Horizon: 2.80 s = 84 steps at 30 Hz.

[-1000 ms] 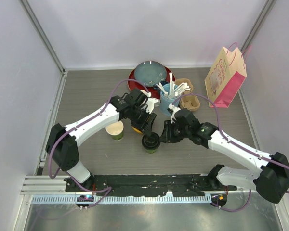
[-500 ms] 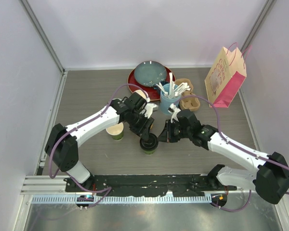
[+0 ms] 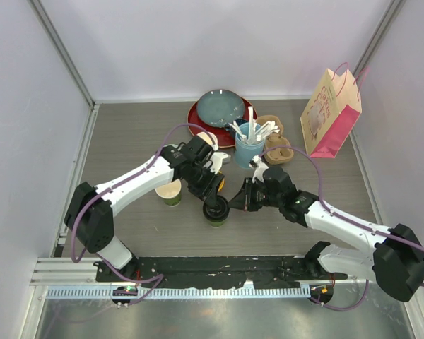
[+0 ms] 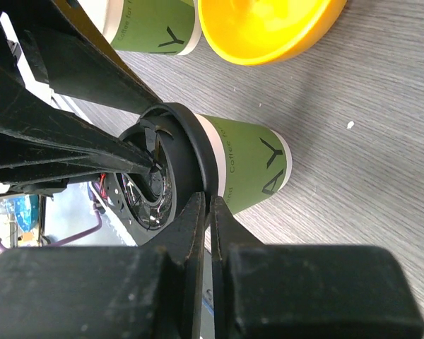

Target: Pack the takeout coffee

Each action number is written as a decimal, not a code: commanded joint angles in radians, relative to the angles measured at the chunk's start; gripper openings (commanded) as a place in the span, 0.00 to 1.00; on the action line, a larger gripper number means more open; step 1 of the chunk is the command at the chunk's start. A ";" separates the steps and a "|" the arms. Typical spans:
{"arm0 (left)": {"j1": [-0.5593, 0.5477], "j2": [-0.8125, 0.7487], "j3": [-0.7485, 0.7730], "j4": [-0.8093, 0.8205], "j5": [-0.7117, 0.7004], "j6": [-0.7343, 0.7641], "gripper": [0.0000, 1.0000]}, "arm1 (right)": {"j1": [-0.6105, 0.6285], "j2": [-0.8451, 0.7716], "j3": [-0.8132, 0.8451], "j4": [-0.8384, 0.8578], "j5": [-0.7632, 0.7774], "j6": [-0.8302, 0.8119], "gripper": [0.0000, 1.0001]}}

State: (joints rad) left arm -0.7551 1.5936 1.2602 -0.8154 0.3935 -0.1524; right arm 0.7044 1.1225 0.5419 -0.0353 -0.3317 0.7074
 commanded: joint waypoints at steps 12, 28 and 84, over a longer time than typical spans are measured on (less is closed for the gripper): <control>-0.018 0.042 0.030 0.007 -0.024 0.047 0.43 | 0.024 0.037 -0.021 -0.336 0.168 -0.065 0.01; -0.012 0.049 0.104 0.074 -0.030 0.099 0.45 | 0.122 -0.089 0.240 -0.356 0.189 -0.080 0.11; 0.128 -0.083 -0.018 -0.059 0.160 0.057 0.47 | 0.211 0.207 0.391 -0.181 0.189 -0.485 0.36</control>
State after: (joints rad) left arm -0.6044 1.5047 1.2552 -0.9249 0.5232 -0.0639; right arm 0.9081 1.3228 0.9421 -0.2794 -0.1329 0.1951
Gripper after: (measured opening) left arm 0.480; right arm 0.377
